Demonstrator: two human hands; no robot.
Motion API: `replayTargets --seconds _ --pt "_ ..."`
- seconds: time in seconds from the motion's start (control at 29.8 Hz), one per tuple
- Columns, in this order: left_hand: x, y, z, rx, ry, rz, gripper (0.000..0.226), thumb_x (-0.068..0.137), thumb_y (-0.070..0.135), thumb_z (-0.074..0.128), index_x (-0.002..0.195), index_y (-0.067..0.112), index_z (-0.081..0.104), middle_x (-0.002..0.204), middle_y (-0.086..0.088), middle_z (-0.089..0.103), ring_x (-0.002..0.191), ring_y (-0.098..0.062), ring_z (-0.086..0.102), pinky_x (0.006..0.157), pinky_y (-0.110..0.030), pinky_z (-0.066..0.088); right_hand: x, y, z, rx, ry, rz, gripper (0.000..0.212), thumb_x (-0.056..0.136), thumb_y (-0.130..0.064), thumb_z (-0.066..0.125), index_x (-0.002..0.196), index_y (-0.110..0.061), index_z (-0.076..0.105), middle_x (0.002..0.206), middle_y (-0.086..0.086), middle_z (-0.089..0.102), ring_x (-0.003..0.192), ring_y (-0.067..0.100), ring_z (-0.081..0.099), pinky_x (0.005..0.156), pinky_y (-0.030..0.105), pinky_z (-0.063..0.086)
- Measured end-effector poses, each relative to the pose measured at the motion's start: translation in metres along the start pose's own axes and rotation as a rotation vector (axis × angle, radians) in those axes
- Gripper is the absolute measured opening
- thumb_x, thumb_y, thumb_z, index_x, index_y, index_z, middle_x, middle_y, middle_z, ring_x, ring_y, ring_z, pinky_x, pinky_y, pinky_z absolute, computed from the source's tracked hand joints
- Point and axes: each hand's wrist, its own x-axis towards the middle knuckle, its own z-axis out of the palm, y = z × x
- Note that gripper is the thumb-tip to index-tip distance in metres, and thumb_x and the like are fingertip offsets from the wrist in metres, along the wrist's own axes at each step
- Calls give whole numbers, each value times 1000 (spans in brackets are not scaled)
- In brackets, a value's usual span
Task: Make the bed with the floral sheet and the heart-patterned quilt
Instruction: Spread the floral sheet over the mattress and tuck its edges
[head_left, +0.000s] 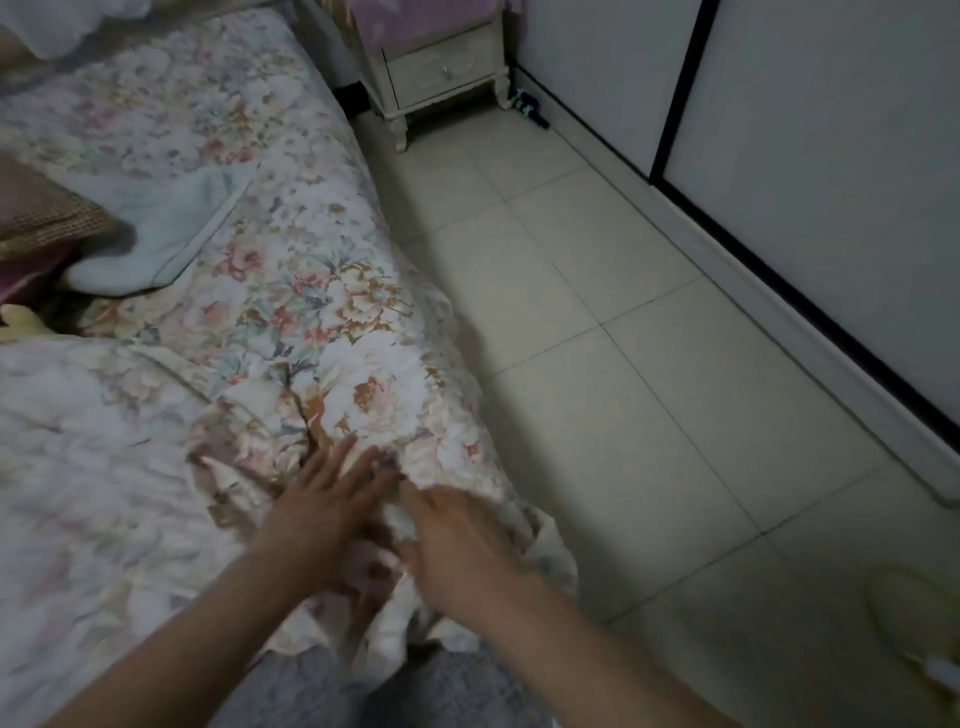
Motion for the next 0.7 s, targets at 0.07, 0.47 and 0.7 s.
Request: replayTargets --seconds 0.07,0.47,0.7 --pt "-18 -25 8 158 -29 46 80 89 42 59 155 28 16 163 -6 -1 144 -32 -12 117 -44 -10 3 -17 27 -108 -121 -72 86 87 -44 66 152 -8 23 137 19 47 128 34 40 108 44 31" --pt "-83 83 -5 -247 -568 158 46 103 36 41 149 36 37 146 -6 50 129 -27 51 101 -32 39 -63 2 10 -377 -434 -23 22 98 -10 50 114 -6 64 116 17 63 108 34 60 81 37 43" --pt "-116 181 7 -747 -816 129 50 104 46 39 135 8 44 139 -19 49 126 -30 48 102 -32 34 -145 23 24 -454 -550 65 21 91 -15 62 110 -8 70 115 14 66 110 28 62 88 35 47"
